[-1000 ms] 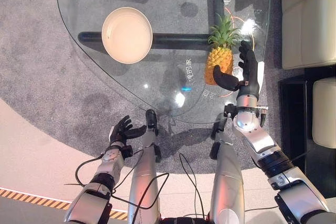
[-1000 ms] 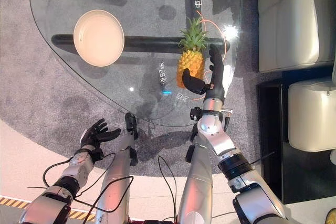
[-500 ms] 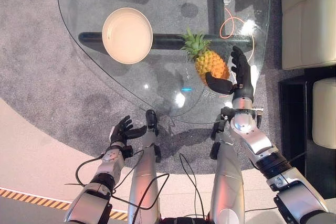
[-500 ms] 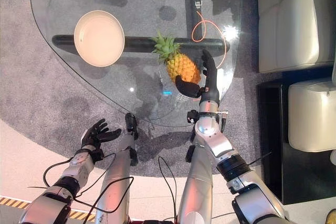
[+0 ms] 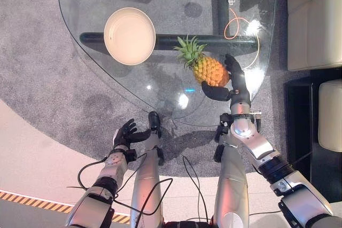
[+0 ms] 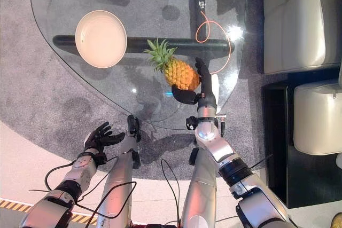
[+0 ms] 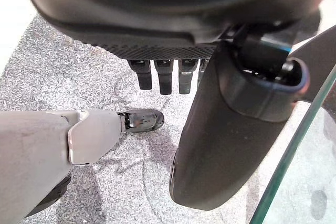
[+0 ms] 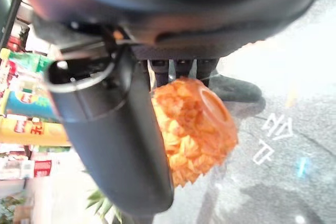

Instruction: Pick up the fruit to the plate

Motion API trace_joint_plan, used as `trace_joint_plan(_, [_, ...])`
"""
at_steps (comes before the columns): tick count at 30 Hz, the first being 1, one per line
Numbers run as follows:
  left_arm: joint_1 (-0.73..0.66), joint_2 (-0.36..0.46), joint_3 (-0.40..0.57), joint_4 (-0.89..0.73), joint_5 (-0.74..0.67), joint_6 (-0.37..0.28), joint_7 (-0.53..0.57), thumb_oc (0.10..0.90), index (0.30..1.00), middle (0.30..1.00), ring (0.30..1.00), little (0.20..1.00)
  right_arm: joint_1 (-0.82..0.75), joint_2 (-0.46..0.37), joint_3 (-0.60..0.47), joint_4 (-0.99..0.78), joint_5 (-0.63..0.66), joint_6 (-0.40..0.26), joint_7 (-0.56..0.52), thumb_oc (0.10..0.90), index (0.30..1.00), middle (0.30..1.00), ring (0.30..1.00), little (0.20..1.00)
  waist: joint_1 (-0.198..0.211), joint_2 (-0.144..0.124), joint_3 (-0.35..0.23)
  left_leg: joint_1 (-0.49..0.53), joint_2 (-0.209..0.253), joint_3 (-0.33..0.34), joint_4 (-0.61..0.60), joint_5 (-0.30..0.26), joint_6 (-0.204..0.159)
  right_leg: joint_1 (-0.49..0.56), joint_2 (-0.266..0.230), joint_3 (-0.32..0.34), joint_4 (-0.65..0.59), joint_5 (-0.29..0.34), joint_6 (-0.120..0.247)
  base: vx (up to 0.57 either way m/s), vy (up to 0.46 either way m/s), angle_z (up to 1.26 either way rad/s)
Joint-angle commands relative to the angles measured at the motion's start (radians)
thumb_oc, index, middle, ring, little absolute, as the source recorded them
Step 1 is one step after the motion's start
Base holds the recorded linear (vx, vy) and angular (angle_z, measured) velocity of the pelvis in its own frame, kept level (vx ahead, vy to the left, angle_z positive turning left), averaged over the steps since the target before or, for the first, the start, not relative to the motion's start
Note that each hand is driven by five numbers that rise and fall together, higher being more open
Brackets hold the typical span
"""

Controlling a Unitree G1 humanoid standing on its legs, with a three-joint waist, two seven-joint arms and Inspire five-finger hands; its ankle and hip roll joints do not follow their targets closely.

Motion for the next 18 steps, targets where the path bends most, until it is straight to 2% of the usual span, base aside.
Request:
trace_joint_plan(1, [0.073,0.037,0.011,-0.013,0.018,-0.011,0.011,0.800,0.900,0.900,0.900,0.900,0.001,-0.046,-0.017,-0.082,-0.093,-0.009,-0.002,0.800,0.900,0.900,0.900,0.900,0.005,0.008,-0.018,-0.032,0.053,-0.052,0.120,-0.070,-0.036,-0.022,-0.038,-0.002,-0.033,0.064,0.026,0.00,0.000,0.00])
trace_joint_plan(7, [0.066,0.044,0.012,-0.012,0.025,-0.002,0.009,0.800,0.900,0.900,0.900,0.900,-0.047,-0.091,0.004,-0.084,-0.230,0.083,0.023,0.800,0.900,0.900,0.900,0.900,0.010,0.005,-0.018,-0.028,0.055,-0.055,0.119,-0.071,-0.035,-0.016,-0.039,-0.006,-0.033,0.065,0.030,0.00,0.000,0.00])
trace_joint_plan(18, [0.062,0.065,0.020,-0.009,0.035,0.008,-0.013,0.800,0.900,0.900,0.900,0.900,-0.128,-0.158,0.040,-0.077,-0.350,0.196,0.058,0.800,0.900,0.900,0.900,0.900,0.024,0.004,-0.018,-0.027,0.058,-0.061,0.125,-0.074,-0.034,-0.012,-0.043,-0.014,-0.024,0.061,0.033,0.00,-0.001,0.00])
